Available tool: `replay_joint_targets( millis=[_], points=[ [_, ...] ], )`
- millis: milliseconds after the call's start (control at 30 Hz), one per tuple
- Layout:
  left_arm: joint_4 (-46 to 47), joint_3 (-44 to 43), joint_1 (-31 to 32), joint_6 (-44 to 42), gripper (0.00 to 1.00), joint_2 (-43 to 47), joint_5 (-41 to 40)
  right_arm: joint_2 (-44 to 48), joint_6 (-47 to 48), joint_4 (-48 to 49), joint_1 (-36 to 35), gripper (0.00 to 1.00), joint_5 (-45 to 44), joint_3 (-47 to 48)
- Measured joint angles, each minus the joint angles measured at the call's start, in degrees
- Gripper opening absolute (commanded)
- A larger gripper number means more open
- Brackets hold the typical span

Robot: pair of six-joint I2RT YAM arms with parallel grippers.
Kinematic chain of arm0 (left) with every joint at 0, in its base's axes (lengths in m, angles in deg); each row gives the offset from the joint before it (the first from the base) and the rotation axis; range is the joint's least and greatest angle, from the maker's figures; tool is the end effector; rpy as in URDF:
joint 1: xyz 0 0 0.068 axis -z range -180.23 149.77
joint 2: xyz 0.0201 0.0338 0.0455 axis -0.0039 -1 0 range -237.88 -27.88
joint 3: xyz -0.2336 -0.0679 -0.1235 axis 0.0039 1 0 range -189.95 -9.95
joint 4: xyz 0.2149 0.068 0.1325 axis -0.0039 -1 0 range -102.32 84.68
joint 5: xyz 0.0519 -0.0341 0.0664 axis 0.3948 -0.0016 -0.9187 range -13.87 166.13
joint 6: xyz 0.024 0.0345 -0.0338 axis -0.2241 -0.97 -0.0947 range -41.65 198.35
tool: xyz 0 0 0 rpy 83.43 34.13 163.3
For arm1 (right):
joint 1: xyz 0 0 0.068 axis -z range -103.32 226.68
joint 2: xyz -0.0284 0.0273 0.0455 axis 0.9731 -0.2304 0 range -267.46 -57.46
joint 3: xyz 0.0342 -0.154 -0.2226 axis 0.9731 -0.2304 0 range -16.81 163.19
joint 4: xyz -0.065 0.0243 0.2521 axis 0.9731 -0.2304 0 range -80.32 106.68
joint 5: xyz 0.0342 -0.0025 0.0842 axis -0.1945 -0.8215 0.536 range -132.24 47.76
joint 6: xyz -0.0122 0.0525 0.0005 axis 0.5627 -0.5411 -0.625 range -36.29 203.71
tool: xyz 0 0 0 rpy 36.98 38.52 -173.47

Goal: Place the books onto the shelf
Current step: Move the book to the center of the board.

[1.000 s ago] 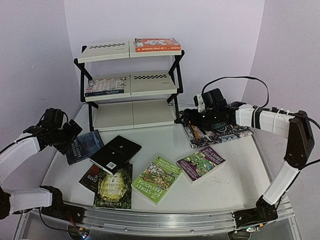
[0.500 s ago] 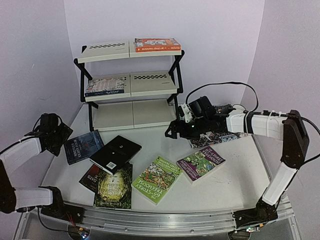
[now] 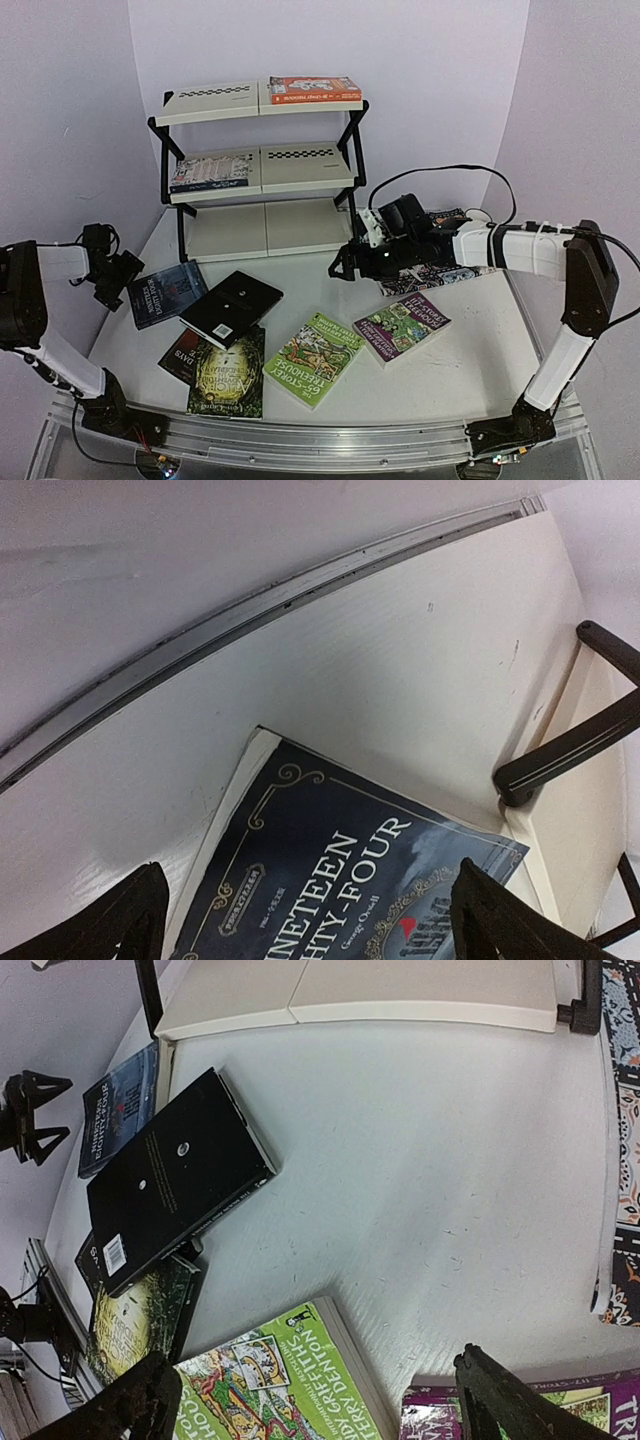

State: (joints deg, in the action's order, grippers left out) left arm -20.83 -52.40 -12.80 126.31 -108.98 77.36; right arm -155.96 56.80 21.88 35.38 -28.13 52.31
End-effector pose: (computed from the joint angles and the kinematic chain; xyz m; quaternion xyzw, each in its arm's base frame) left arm 0.2657 0.0585 0.1793 -0.4768 0.8233 -0.1033 0.2900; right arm 0.2953 0.2713 0.2623 -0.1705 0.8183 0.3877 0.3886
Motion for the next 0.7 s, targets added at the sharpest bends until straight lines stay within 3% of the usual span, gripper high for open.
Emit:
replay_joint_targets(
  millis=[267,700],
  points=[
    [-5.7,-9.0,-0.9,-2.7,1.0,-11.6,2.3,0.0,0.1,0.1,0.0,0.96,0.7,-0.3],
    [-20.5,-23.0,-0.5,-6.2,1.0,-22.4,0.1,0.6,0.2,0.2,0.0,0.96,0.7,-1.6]
  ],
)
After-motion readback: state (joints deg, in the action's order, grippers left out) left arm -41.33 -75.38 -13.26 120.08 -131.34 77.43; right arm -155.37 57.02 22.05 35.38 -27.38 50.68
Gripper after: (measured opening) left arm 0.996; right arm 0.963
